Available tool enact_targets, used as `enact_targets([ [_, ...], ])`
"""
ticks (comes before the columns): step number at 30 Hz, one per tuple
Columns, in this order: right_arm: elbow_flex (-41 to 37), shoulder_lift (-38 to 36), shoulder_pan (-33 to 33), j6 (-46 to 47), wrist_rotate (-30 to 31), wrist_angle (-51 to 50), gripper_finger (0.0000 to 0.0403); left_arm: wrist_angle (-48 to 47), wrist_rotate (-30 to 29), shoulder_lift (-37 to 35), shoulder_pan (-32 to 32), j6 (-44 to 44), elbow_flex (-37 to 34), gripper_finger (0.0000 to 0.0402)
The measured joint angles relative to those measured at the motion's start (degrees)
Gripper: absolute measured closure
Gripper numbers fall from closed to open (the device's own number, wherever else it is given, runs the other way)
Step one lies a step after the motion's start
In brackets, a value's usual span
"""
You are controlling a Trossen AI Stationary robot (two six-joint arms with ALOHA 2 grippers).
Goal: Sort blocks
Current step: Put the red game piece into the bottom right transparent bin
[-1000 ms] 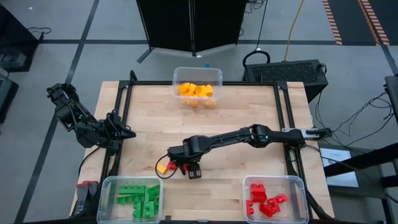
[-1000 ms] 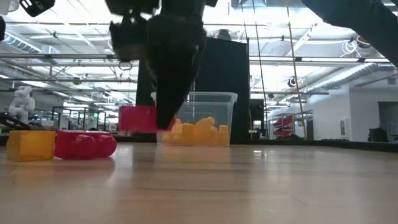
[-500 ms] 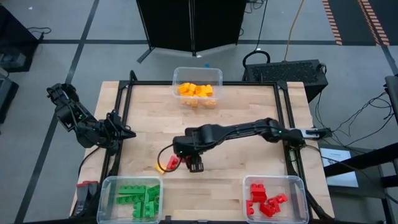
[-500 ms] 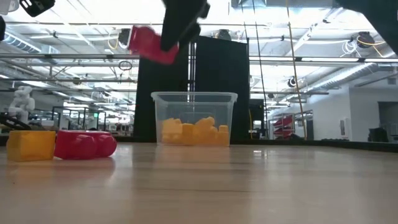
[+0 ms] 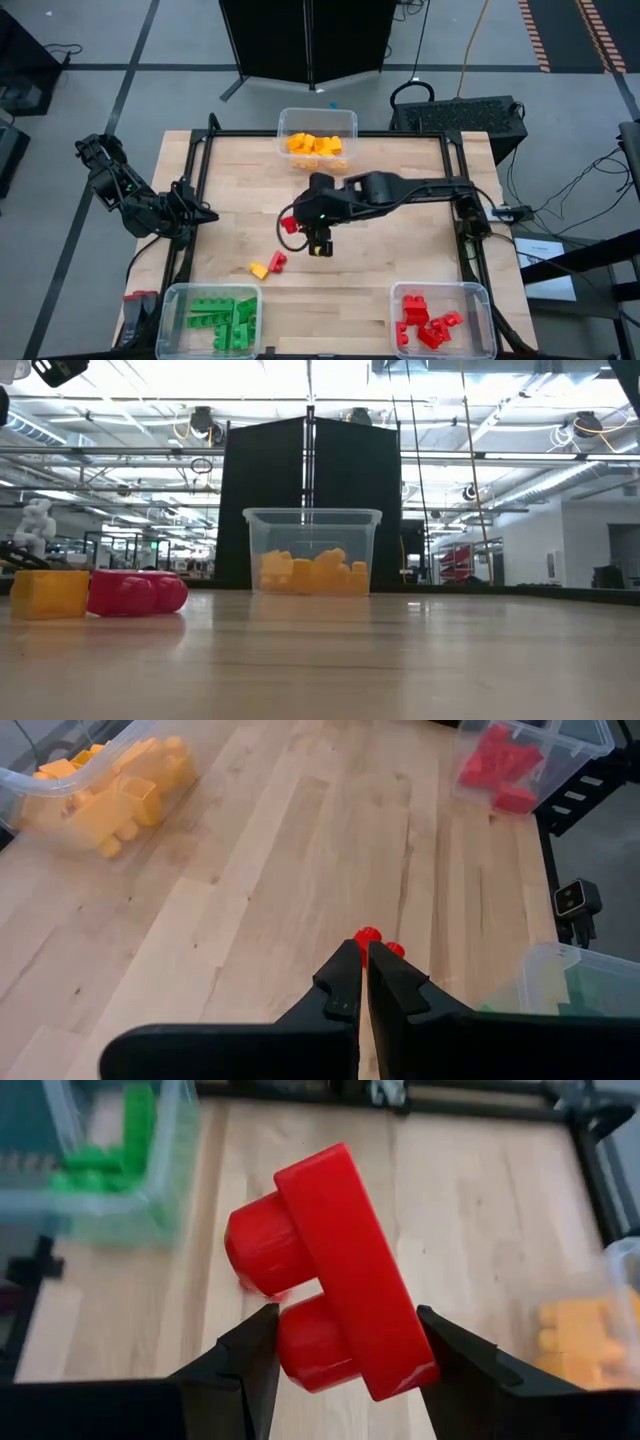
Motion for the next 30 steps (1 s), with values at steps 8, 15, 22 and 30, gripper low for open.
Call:
enact_targets([
  [8,0.0,-6.7,0.5,0.0,3.1,-0.3,0.0225,0.0,0.0,0.0,0.0,0.0,0.0,0.0398],
  [15,0.0,-11.9,1.1,1.3,8.4,-4.3,0.0225,0.0,0.0,0.0,0.0,0.0,0.0,0.0398],
  [22,0.0,-15.2,3.6,6.2,12.9,-12.4,0.0225,0.0,0.0,0.0,0.0,0.0,0.0,0.0398],
  [30,0.0,-19.4,11.1,17.8,22.6,-23.1,0.0225,-0.1,0.0,0.0,0.0,0.0,0.0,0.0398],
])
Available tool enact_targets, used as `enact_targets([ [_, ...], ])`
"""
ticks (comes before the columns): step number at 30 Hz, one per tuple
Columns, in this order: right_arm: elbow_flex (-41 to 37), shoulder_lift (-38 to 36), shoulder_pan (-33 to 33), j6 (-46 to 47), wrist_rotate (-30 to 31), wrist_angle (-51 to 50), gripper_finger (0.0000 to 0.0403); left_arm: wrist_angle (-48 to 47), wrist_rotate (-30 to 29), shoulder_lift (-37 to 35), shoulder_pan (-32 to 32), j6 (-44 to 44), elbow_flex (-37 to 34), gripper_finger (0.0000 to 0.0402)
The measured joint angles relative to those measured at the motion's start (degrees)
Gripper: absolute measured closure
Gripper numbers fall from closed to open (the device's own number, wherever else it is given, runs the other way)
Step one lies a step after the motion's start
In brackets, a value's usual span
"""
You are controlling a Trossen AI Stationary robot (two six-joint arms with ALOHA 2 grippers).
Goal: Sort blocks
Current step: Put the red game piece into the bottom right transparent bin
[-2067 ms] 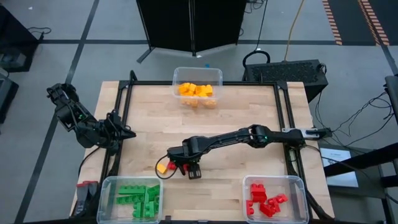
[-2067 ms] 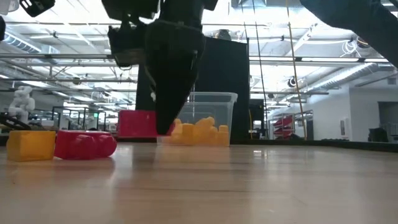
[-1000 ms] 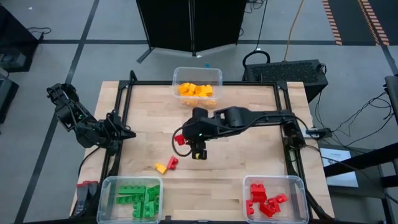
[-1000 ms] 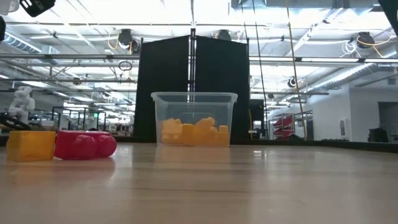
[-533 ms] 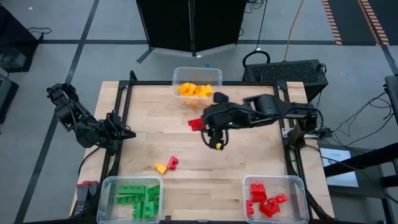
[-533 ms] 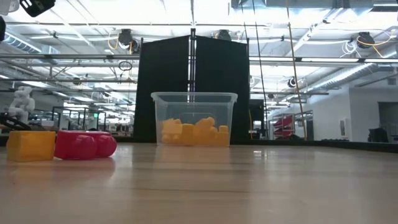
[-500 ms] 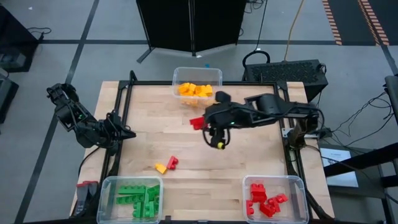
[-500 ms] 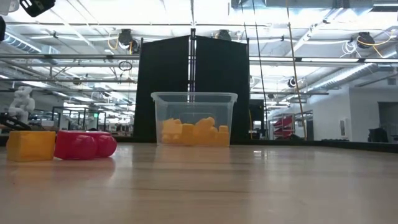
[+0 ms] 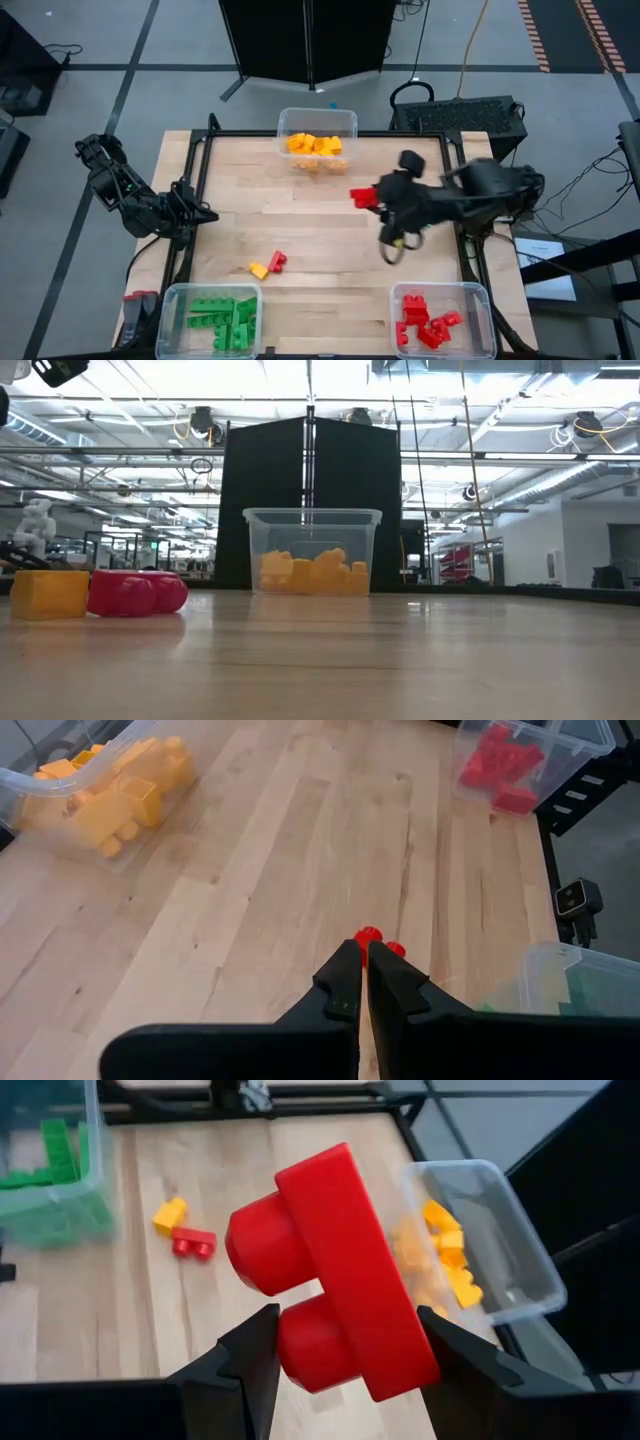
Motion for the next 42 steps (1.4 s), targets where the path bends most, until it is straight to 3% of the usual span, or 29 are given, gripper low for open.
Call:
enact_targets([
  [7,-1.2,-5.0,8.9,7.5,11.0,-0.5,0.0225,0.0,0.0,0.0,0.0,0.0,0.0,0.0398],
  [13,-7.0,-9.4,14.1,14.1,14.8,-0.5,0.0225,0.0,0.0,0.0,0.0,0.0,0.0,0.0398],
  [18,-16.9,-13.5,16.6,22.2,15.0,-0.6,0.0225,0.0,0.0,0.0,0.0,0.0,0.0,0.0398],
  [27,-35.4,-19.0,24.2,44.5,14.3,0.4,0.0225,0.0,0.0,0.0,0.0,0.0,0.0,0.0398],
  [33,-41.3,-19.3,30.6,57.6,13.9,0.4,0.0225,0.0,-0.6,0.0,0.0,-0.1,0.0,0.0398],
  [42,-46.9,-19.1,39.5,76.3,7.1,2.4,0.0225,0.0,-1.4,0.0,0.0,-0.2,0.0,0.0398],
])
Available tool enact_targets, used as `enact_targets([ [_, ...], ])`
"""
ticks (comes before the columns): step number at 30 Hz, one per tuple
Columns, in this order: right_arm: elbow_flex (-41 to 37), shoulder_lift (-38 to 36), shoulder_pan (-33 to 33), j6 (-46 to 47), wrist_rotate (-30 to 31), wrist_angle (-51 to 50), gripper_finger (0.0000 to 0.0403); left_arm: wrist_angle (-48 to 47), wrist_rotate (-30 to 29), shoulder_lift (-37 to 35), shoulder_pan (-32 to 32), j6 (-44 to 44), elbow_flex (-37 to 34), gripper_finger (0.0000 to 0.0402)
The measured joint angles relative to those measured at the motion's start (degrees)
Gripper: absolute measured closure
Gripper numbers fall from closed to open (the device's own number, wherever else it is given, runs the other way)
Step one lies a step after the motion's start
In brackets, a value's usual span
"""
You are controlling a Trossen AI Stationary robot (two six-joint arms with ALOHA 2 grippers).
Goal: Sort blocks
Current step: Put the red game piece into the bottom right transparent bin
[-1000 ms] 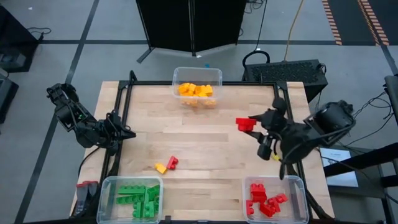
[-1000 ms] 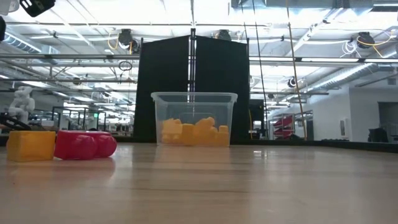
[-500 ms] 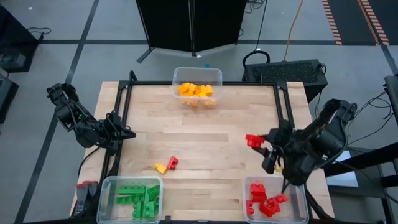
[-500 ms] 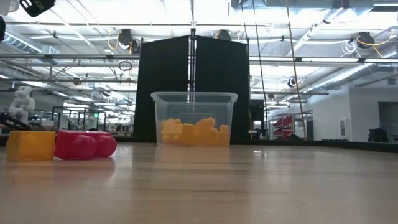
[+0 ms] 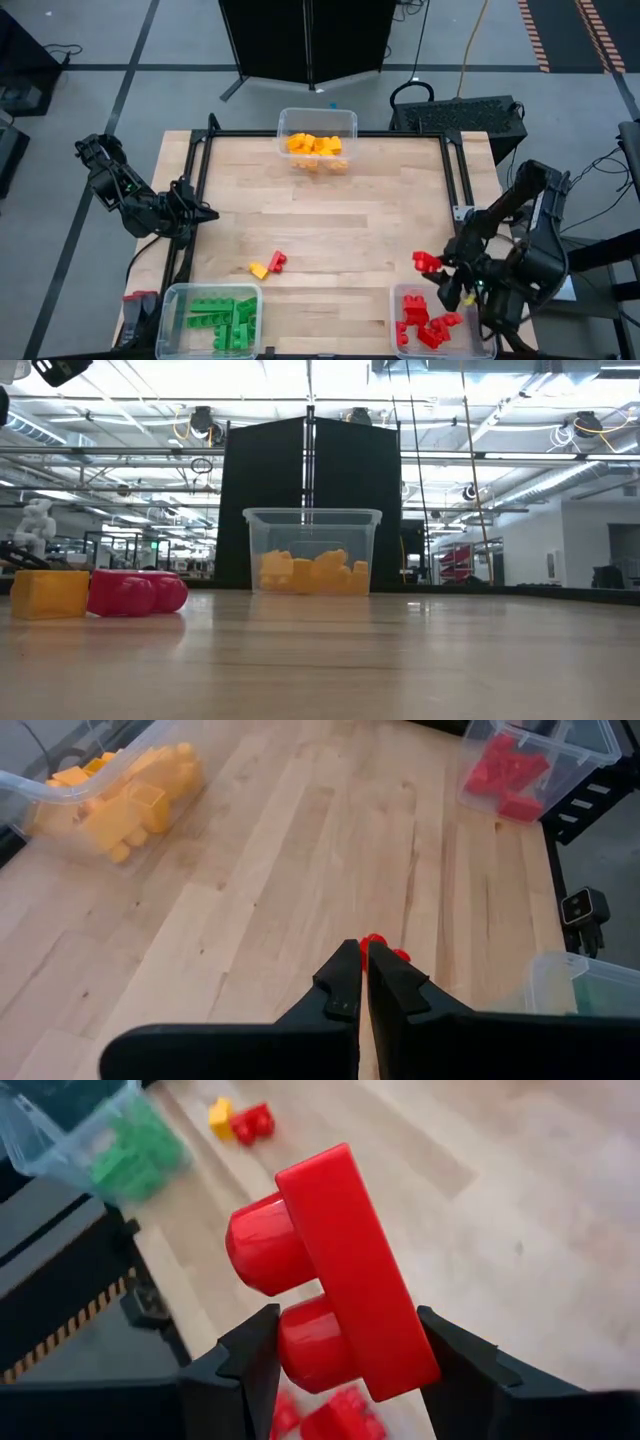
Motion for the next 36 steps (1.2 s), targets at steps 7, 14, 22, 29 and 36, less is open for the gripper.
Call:
enact_targets([
  [7,-0.2,2.4,4.9,8.3,-7.8,2.0,0.0225,0.6,-0.3,0.0,0.0,-0.1,0.0,0.0398],
  [14,-0.2,5.7,8.2,16.1,-14.2,4.7,0.0225,1.2,-1.3,0.0,0.0,0.2,0.0,0.0398],
  [22,-0.2,9.6,8.5,18.9,-24.2,6.7,0.0225,1.2,-1.6,0.0,0.0,0.2,0.0,0.0398],
  [29,-0.2,11.5,8.4,19.9,-30.0,6.4,0.0225,1.2,-1.8,0.0,0.0,0.3,0.0,0.0398],
  [36,-0.2,11.7,8.4,22.5,-30.6,5.8,0.0225,1.2,-1.8,0.0,0.0,0.3,0.0,0.0398],
])
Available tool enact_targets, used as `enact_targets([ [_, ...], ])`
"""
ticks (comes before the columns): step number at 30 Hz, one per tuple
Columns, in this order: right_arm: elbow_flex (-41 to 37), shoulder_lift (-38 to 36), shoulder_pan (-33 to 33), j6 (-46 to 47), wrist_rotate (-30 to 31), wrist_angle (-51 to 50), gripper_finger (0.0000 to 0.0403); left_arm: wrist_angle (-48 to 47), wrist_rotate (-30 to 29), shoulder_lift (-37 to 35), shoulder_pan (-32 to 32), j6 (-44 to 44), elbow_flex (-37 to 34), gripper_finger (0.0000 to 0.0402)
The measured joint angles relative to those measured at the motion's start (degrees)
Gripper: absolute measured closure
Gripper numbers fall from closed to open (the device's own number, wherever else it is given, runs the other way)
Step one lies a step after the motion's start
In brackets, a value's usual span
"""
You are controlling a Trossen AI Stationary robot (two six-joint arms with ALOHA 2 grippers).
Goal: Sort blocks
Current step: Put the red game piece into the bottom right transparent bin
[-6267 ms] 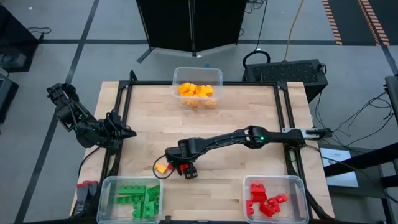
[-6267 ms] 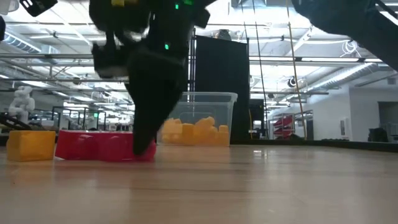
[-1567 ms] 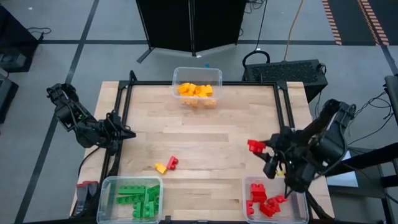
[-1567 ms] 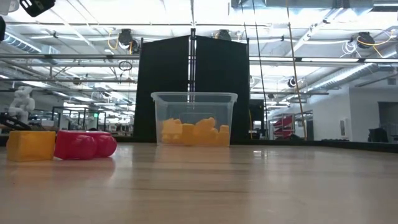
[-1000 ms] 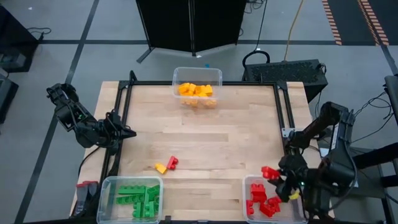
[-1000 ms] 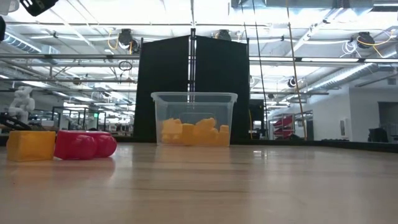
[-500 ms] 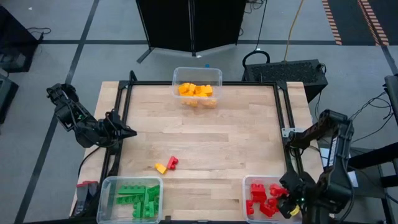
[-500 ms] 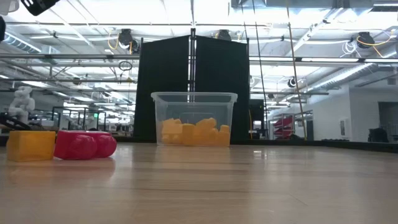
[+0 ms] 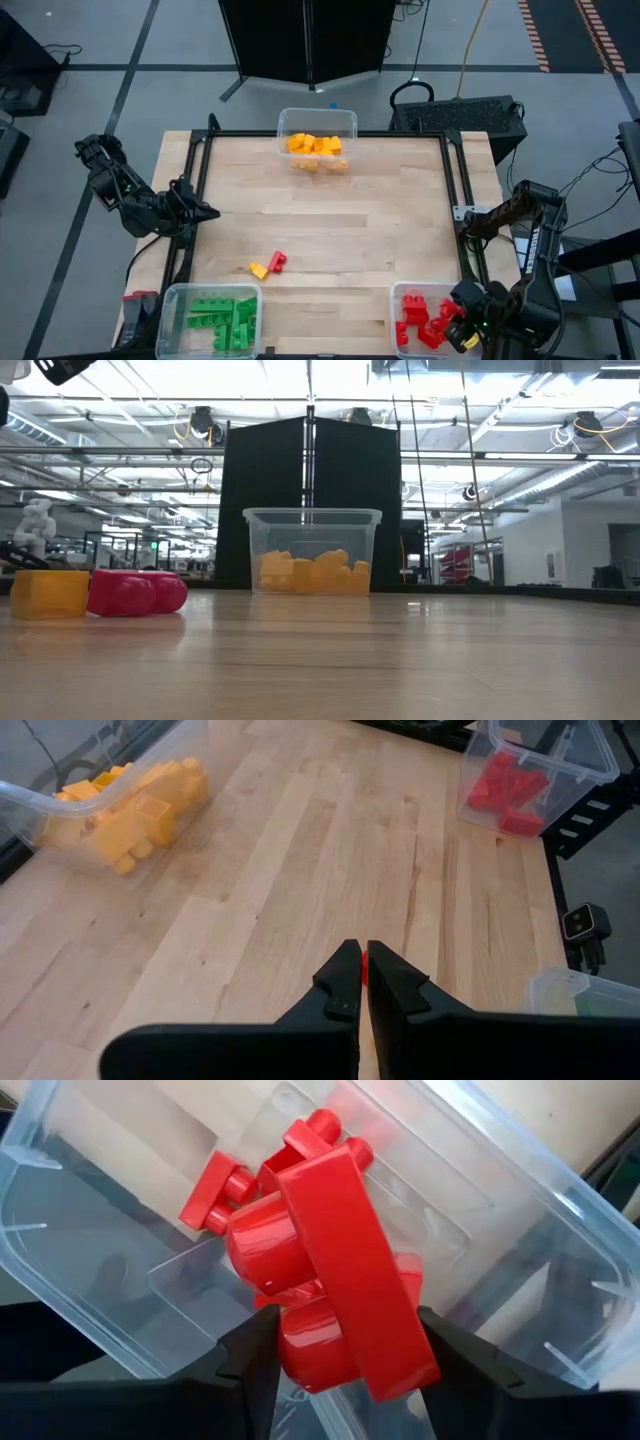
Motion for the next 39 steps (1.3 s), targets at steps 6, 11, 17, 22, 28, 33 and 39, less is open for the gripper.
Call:
enact_targets([
  [6,0.0,0.0,0.0,0.8,-1.6,0.0,0.0225,0.0,0.0,0.0,0.0,0.2,0.0,0.0398],
  [11,0.0,0.0,-1.1,0.8,-2.7,-0.1,0.0207,0.0,0.0,0.0,0.0,0.3,0.0,0.0398],
  [17,0.0,0.0,-1.9,-0.8,-2.7,-0.1,0.0207,0.0,0.0,0.0,0.0,0.4,0.0,0.0398],
  [22,0.0,0.0,-1.9,-1.1,-2.7,-0.1,0.0208,0.0,0.0,0.0,0.0,0.4,0.0,0.0398],
  [28,0.0,0.2,-2.7,-0.8,-2.7,-0.2,0.0197,0.0,0.0,0.0,0.0,0.3,0.0,0.0398],
  [33,0.0,3.1,-4.4,-3.2,-2.7,0.0,0.0203,0.0,0.0,0.0,0.0,0.3,0.0,0.0398],
  [39,0.0,7.1,-6.8,-7.6,-3.6,0.5,0.0197,0.0,0.0,0.0,0.0,0.3,0.0,0.0398],
])
